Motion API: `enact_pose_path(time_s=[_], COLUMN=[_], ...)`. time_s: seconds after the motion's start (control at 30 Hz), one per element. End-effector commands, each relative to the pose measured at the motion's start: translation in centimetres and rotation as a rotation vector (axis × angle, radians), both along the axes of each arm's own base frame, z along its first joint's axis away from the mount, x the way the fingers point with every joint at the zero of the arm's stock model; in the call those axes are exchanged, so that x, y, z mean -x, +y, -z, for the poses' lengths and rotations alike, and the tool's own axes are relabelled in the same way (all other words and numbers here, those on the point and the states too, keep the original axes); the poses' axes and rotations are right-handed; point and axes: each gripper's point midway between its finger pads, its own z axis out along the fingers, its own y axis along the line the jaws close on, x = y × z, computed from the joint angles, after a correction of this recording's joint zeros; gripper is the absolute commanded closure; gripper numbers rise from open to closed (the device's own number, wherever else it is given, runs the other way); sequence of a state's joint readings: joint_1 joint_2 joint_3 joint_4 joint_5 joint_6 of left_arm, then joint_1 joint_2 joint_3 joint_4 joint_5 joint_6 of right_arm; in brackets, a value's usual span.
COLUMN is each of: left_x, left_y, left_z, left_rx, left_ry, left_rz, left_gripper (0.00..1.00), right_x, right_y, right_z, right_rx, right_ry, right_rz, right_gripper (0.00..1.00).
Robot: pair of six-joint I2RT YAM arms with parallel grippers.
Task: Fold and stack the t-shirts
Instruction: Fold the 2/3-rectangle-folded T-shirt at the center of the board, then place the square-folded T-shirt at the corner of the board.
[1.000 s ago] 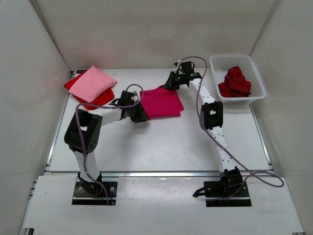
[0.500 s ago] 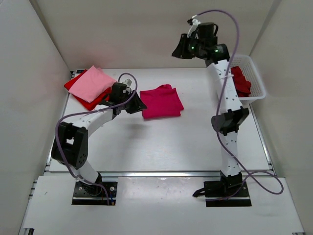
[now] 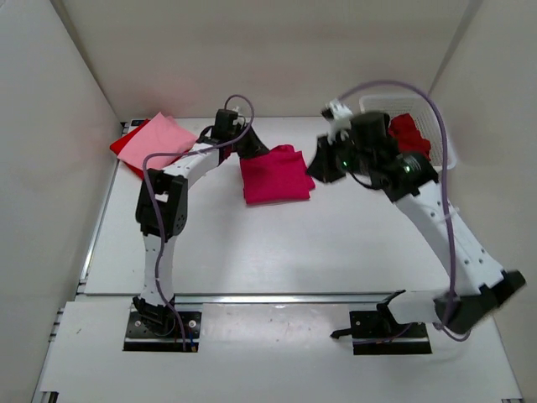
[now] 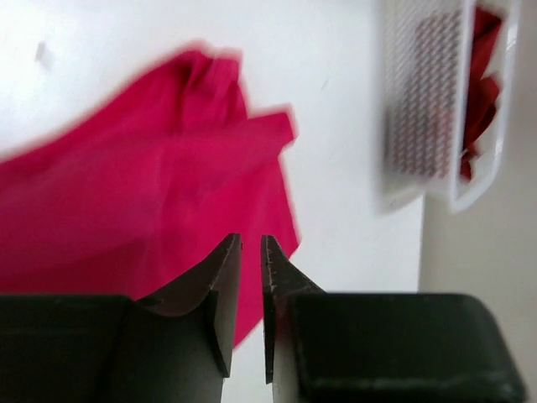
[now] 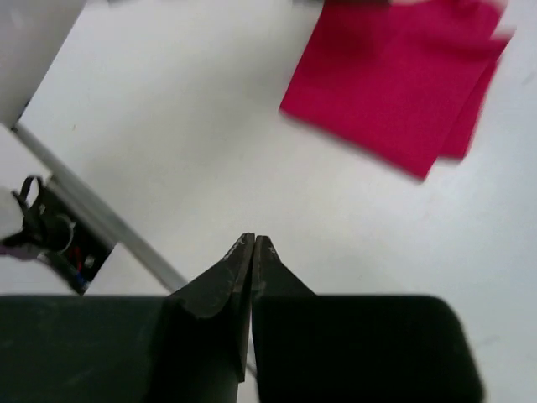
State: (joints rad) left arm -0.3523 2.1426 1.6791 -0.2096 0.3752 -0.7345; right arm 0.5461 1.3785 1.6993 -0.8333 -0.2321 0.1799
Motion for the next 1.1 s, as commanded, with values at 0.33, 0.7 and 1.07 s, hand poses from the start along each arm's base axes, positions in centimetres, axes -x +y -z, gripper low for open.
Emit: enact_pose_path(time_s=[0.33,0.7,1.07], left_x=[-10.2,-5.5,6.2], left_y=[-1.4,3.3,8.0], left_z=[0.9,-8.9,0.5], left_rx=[0.022,-0.036,0.075], left_ry=[-0.037,-0.061,0.033], left_rz=[-0.058,-0.047,0.017], left_gripper=[0.65,0.50,0.13], right_x=[5.2,7.6,8.0], right_y=[-7.9,-9.0,-9.1], right_z=[12.4,14.9,16.5], right_rx=[-0.210,-0.248,-0.230], right_ry=[0.377,0.500,0.544], right_rz=[0.162,0.222,0.229], right_gripper=[0.99,0.92,0.62])
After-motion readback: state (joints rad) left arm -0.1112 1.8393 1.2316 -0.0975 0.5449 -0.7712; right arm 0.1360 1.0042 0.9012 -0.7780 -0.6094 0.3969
